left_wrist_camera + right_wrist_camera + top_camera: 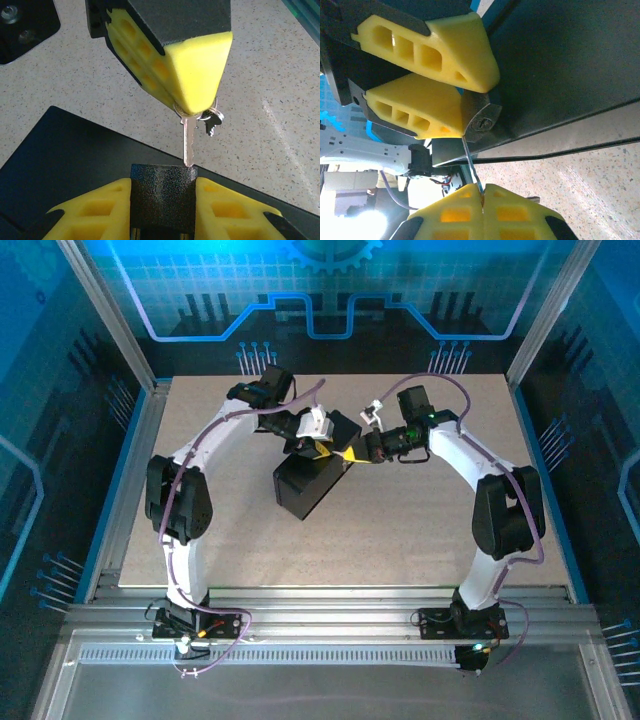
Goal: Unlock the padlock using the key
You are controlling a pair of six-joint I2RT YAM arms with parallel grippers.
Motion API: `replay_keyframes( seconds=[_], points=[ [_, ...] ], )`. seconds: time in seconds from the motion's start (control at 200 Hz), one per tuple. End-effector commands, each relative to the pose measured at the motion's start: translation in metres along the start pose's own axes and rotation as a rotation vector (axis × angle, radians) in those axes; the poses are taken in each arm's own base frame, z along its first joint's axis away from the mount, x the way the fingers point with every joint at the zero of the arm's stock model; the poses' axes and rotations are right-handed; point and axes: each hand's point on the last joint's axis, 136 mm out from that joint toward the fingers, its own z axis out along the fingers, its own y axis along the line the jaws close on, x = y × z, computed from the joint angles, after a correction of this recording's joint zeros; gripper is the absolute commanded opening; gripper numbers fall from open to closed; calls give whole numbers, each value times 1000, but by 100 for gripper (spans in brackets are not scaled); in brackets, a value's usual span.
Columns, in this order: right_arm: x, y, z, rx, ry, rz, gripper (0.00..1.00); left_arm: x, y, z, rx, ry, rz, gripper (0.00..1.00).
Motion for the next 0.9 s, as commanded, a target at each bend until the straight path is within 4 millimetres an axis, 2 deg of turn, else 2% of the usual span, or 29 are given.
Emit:
replay_keyframes(
  seconds=[0.0, 0.896],
  points=[
    [1, -2, -4, -15, -7, 23, 0, -10, -8, -6, 9, -34, 2, 6],
    [-11, -7, 3, -17, -17, 49, 0, -11, -7, -6, -1, -44, -4, 4]
  ],
)
